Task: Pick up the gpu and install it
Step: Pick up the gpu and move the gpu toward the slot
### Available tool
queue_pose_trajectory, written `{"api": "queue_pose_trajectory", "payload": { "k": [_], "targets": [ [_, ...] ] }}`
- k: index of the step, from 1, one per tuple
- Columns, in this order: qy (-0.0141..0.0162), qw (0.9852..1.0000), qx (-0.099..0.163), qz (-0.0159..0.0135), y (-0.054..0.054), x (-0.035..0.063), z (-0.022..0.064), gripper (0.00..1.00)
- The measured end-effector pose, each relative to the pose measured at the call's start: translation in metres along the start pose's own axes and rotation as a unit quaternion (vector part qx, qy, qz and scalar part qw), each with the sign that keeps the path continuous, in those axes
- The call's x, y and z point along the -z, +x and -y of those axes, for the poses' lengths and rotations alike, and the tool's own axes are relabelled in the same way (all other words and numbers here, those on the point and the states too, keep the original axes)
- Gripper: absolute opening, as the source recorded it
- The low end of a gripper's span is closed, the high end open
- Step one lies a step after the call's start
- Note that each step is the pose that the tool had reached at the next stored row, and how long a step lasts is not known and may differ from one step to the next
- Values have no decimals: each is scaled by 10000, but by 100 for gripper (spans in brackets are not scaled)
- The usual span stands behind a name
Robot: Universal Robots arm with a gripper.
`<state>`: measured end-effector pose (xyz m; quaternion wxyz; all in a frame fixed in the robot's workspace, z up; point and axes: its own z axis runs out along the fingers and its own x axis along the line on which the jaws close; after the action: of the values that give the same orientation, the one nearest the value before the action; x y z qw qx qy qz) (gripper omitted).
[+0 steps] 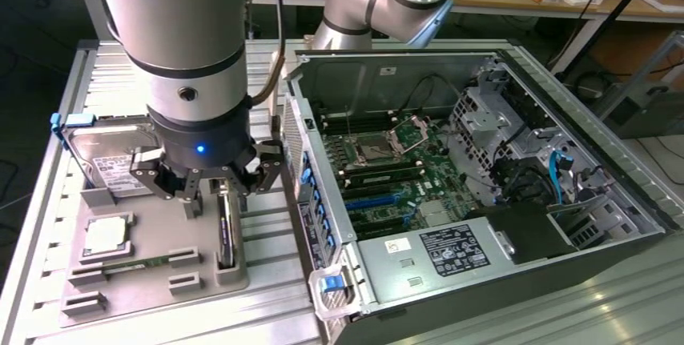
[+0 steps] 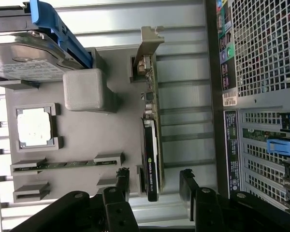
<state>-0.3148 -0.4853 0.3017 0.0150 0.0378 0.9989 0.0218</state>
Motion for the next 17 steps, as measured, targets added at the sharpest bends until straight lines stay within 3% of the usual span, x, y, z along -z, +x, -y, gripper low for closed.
{"api": "queue_pose_trajectory", "payload": {
  "k": [17],
  "targets": [
    [-1, 10000, 1, 10, 4, -110, 5, 54]
  ]
}}
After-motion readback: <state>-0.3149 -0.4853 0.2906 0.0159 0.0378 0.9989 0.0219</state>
